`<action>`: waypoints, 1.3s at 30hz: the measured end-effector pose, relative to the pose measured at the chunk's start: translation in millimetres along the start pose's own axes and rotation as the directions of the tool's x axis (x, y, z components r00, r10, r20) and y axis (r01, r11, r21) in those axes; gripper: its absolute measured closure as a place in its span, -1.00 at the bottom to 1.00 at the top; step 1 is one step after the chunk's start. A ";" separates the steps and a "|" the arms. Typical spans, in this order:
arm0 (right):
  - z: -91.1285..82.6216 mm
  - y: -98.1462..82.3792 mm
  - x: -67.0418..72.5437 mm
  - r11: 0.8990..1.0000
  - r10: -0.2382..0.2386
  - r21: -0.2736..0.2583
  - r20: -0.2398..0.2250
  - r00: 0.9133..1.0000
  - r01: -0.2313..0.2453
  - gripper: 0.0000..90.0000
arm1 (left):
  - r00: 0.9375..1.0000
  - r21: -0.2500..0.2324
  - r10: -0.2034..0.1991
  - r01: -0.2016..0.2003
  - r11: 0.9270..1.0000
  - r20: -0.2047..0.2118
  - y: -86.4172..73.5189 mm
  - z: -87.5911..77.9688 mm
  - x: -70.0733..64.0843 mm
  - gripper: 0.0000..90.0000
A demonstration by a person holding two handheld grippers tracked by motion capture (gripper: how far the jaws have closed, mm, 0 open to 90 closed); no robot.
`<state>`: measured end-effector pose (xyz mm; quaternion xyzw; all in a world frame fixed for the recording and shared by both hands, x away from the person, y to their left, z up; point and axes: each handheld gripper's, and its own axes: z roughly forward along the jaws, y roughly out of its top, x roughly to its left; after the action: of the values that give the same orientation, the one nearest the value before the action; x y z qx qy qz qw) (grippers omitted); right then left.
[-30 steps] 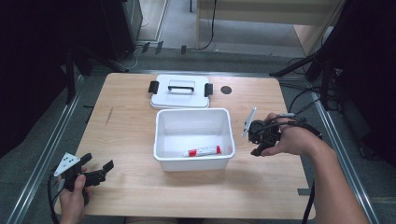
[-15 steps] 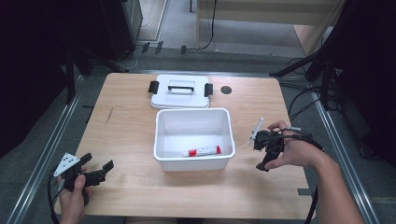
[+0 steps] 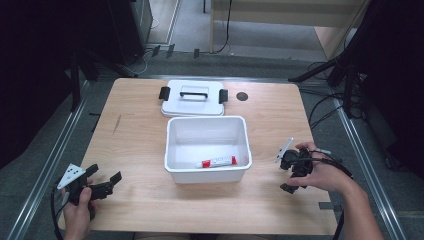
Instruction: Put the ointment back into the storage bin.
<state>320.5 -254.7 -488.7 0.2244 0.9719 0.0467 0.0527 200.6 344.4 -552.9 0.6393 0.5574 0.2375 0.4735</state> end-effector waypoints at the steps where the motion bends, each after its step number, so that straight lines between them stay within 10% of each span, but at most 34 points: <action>1: 1.1 -2.2 0.3 1.000 0.007 -0.002 0.004 1.000 -0.007 -1.00 | 1.000 -0.001 -0.001 0.001 1.000 0.000 -0.1 0.0 -0.1 -1.00; 12: 5.7 -23.8 5.3 0.992 0.061 -0.116 0.064 0.996 -0.053 -1.00 | 1.000 -0.001 -0.001 0.001 1.000 -0.001 -0.2 0.0 -0.5 -1.00; 17: 5.6 -34.2 4.9 0.958 0.147 -0.261 0.103 0.984 -0.116 -1.00 | 1.000 -0.001 0.002 -0.002 1.000 -0.001 -0.4 -0.2 -0.7 -1.00; 23: 10.7 -51.5 1.1 0.879 0.289 -0.414 0.068 0.955 -0.237 -1.00 | 1.000 -0.001 0.001 -0.001 1.000 -0.001 -0.4 -0.2 -0.6 -1.00; 29: 19.5 -68.5 0.7 0.770 0.420 -0.534 0.015 0.907 -0.348 -1.00 | 1.000 -0.001 0.001 -0.001 1.000 -0.002 -0.4 -0.1 -0.8 -1.00; 34: 33.0 -82.0 2.5 0.694 0.521 -0.585 0.005 0.853 -0.420 -1.00 | 1.000 -0.001 0.002 -0.002 1.000 -0.003 -0.4 -0.3 -0.9 -1.00; 39: 39.9 -96.5 3.4 0.593 0.633 -0.643 -0.001 0.774 -0.485 -1.00 | 1.000 -0.001 0.002 -0.002 1.000 -0.004 -0.4 -0.3 -0.9 -1.00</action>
<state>280.8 -336.9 -539.6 0.4938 0.7682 0.3457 0.2158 200.0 343.6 -552.9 0.6391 0.5577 0.2394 0.4725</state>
